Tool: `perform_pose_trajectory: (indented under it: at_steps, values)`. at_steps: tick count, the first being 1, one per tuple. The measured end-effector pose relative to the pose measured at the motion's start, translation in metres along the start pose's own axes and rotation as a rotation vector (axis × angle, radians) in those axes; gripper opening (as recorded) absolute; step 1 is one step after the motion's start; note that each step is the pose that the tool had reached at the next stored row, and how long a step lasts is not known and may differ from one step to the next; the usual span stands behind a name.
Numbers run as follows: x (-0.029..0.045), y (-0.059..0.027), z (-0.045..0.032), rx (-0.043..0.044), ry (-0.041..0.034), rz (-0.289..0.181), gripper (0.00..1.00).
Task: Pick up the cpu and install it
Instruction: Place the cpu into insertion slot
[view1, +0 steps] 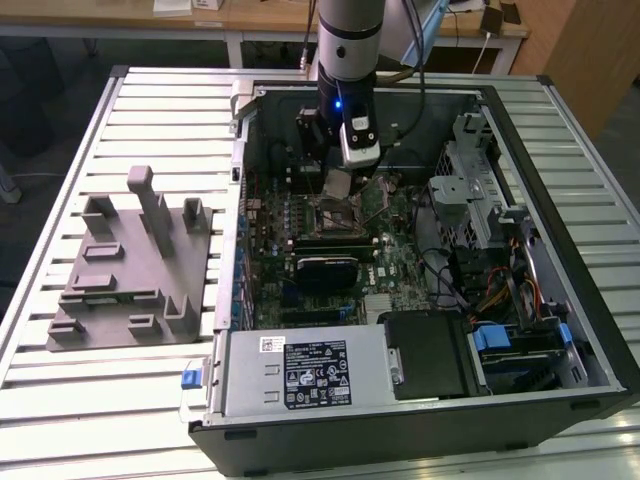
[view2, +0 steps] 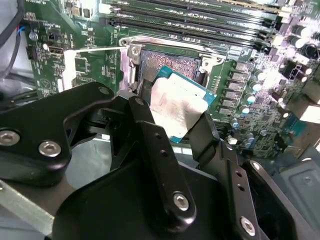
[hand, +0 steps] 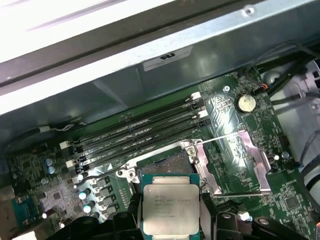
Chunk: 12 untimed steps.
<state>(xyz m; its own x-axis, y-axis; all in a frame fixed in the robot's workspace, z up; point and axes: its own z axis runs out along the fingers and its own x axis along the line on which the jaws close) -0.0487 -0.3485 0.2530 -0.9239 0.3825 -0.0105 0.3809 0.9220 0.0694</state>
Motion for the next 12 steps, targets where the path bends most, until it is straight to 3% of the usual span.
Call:
perform_pose_trajectory:
  at_steps: [12]
  values:
    - [0.0000,0.0000,0.0004,0.0012,-0.0080,0.115,0.54]
